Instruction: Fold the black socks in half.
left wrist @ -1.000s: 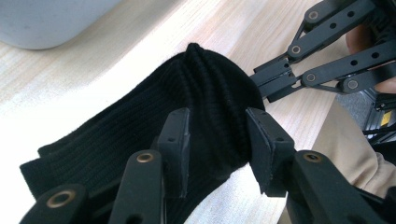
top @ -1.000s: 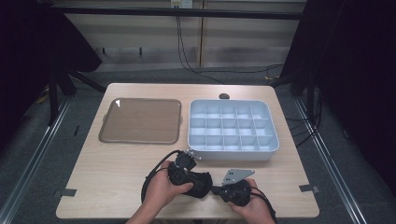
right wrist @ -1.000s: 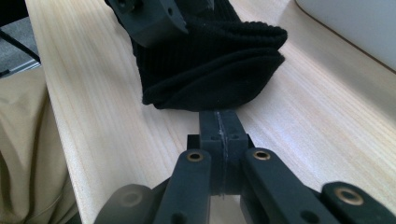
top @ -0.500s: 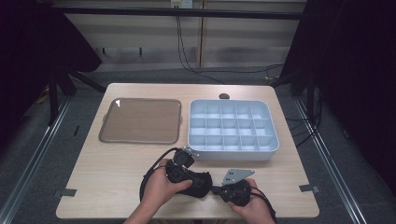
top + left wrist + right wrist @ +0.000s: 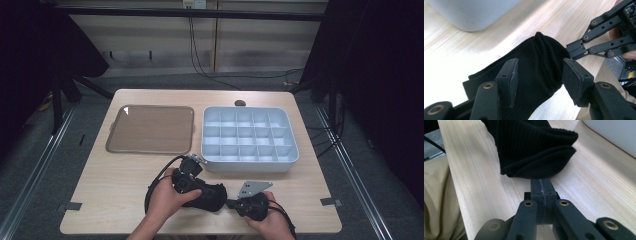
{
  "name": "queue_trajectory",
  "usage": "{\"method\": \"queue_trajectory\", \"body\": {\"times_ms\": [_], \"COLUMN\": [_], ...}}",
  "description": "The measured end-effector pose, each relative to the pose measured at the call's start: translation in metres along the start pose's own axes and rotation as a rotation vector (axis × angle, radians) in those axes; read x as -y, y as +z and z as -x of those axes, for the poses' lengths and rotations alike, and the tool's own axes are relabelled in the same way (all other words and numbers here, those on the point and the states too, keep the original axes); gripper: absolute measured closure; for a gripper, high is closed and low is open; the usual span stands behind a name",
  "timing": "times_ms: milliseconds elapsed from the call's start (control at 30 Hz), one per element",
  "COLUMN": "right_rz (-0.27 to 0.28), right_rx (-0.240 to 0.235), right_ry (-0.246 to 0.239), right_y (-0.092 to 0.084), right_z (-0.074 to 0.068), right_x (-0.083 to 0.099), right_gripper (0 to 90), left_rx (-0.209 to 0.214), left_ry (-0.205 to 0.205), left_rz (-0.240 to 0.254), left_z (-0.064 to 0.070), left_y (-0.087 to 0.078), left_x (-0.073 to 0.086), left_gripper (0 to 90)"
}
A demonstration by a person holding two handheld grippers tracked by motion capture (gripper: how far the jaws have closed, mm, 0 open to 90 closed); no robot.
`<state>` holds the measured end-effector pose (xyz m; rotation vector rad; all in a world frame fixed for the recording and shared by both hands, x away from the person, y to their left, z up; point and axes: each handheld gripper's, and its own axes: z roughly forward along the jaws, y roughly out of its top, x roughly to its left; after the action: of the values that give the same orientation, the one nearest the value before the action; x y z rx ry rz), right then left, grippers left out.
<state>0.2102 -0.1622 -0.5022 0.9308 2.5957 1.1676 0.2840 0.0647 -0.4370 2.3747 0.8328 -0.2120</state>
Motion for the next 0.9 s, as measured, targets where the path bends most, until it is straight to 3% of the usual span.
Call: {"method": "queue_trajectory", "body": {"times_ms": [500,767,900], "right_rz": [-0.001,-0.002,-0.003], "right_rx": [0.0,0.002,0.002], "right_ry": [-0.003,-0.004,-0.006], "right_y": [0.0,0.0,0.0], "right_z": [0.0,0.0,0.0], "right_x": [0.0,0.0,0.0], "right_gripper": [90.0,90.0,90.0], "left_rx": [-0.065,-0.104,-0.116], "left_ry": [-0.034,-0.08,-0.084], "left_rz": [-0.004,0.001,0.002], "left_z": [-0.018,-0.033,-0.037], "left_y": [-0.01,-0.018,-0.021], "left_x": [0.012,0.024,0.03], "left_gripper": [42.0,41.1,40.3]}}
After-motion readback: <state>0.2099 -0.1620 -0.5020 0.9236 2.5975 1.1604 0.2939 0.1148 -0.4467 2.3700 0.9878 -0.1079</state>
